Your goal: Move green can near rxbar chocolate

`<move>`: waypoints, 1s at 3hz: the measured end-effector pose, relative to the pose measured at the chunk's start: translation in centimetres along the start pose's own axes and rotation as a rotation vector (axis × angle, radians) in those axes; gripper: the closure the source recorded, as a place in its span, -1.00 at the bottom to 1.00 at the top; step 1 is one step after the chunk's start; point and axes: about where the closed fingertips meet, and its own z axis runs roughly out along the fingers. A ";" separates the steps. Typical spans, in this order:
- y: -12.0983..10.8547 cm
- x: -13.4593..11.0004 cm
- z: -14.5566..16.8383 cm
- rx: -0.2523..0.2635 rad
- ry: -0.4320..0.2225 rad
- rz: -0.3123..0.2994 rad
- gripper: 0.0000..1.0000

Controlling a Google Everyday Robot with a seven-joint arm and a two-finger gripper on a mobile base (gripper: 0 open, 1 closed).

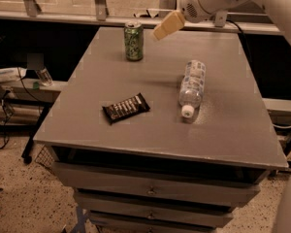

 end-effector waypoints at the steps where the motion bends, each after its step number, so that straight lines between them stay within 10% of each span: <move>1: 0.2 -1.2 3.6 0.003 -0.016 0.035 -1.00; 3: 2.6 -3.4 8.3 -0.061 -0.028 0.023 -1.00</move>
Offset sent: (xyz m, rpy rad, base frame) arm 0.0482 0.0861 -0.0255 0.0670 0.0080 0.0379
